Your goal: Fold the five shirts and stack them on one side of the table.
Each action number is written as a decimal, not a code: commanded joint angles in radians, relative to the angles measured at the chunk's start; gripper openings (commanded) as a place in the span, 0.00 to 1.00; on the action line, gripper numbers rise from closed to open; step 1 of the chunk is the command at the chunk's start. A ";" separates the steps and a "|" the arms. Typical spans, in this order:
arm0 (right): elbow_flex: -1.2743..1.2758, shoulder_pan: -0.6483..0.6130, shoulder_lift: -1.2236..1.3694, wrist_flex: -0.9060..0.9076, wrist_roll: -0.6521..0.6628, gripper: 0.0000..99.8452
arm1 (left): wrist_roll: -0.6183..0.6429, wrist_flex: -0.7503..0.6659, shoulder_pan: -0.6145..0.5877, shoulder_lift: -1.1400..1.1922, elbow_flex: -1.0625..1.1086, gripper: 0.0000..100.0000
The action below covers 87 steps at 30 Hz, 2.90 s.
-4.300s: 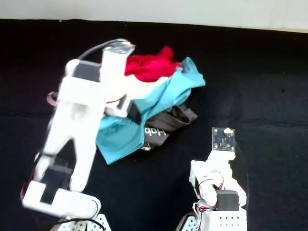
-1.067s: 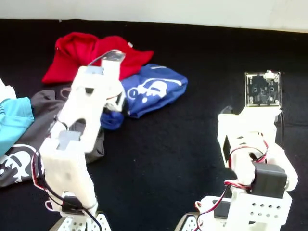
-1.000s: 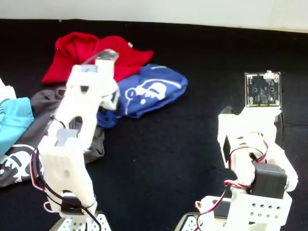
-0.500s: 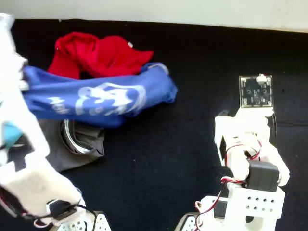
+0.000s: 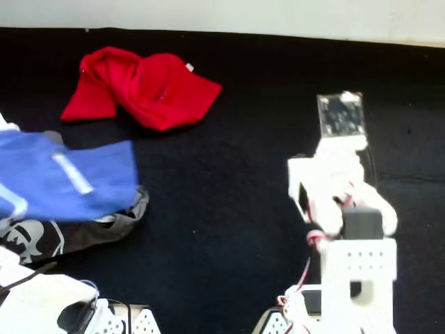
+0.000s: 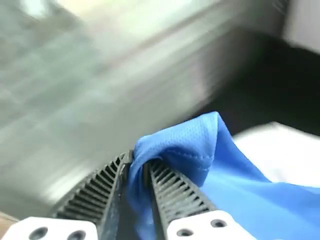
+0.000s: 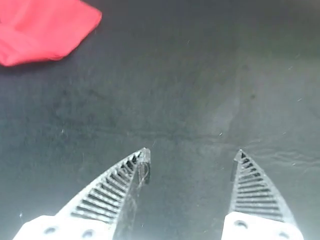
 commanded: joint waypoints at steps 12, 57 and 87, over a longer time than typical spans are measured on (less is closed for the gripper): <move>-0.383 -0.202 0.466 -0.022 -0.009 0.26 | -0.101 -0.061 0.113 -0.048 0.478 0.19; -2.014 -0.487 2.170 -0.024 -0.150 0.35 | -0.038 -0.166 0.220 -0.056 1.024 0.04; -2.212 -0.010 1.534 0.581 0.008 0.01 | 0.129 0.566 0.562 -0.058 0.245 0.22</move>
